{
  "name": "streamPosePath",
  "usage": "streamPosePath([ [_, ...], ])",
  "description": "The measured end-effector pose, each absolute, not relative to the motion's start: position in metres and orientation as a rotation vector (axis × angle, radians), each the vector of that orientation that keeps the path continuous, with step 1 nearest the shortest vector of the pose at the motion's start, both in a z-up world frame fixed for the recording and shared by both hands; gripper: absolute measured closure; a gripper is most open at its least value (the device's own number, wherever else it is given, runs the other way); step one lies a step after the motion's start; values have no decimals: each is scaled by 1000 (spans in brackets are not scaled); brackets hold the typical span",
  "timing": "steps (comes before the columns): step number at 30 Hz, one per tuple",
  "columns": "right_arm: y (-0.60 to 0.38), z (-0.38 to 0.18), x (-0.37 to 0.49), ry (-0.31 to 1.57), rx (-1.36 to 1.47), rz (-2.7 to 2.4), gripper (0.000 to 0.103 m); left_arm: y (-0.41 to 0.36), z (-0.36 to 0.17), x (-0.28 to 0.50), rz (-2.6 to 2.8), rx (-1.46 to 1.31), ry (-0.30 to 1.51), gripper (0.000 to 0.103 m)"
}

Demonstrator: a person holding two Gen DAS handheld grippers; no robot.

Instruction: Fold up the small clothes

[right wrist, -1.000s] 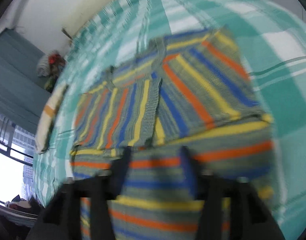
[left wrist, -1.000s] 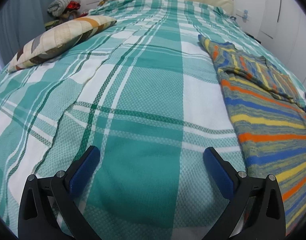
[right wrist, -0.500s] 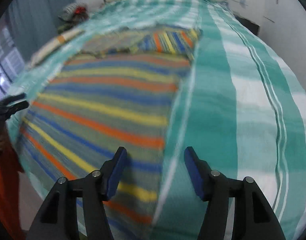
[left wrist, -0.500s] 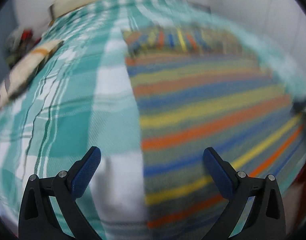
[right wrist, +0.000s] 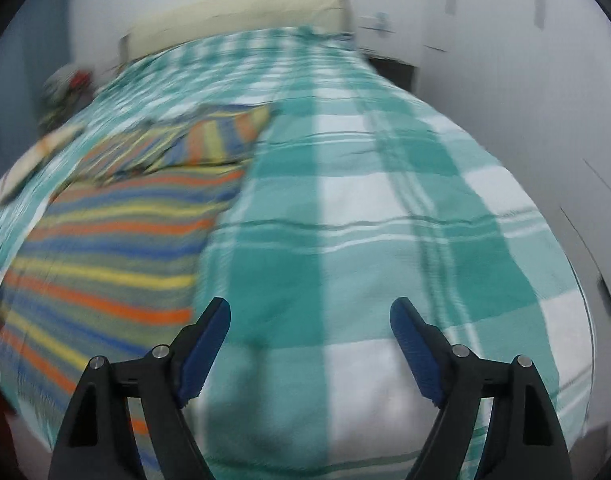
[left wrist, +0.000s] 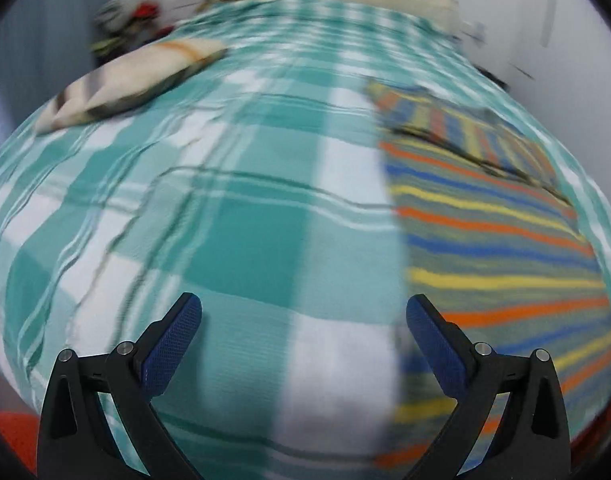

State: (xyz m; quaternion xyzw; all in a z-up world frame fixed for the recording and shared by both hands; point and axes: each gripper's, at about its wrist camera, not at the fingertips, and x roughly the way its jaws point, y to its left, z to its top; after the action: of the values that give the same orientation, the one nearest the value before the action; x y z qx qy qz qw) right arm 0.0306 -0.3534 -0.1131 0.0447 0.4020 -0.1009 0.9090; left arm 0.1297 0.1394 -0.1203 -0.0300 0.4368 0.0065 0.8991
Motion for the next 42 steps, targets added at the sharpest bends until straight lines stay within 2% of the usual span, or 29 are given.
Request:
streamPosePath([
  [5,-381,-124,39,878,206,-291,21,158,-139,143,87,-90,941,1],
  [11,-376,-141,43,944,160,-300,21,155,-149,146,100,-78,964,0],
  [18,-372,-152,47,968,130,-297,10,156,-151,146,92,-84,966,0],
  [30,-365,-159,47,959,107,-295,1,154,-152,146,104,-66,964,0],
  [42,-363,-162,47,949,84,-304,0,153,-152,147,105,-55,976,0],
])
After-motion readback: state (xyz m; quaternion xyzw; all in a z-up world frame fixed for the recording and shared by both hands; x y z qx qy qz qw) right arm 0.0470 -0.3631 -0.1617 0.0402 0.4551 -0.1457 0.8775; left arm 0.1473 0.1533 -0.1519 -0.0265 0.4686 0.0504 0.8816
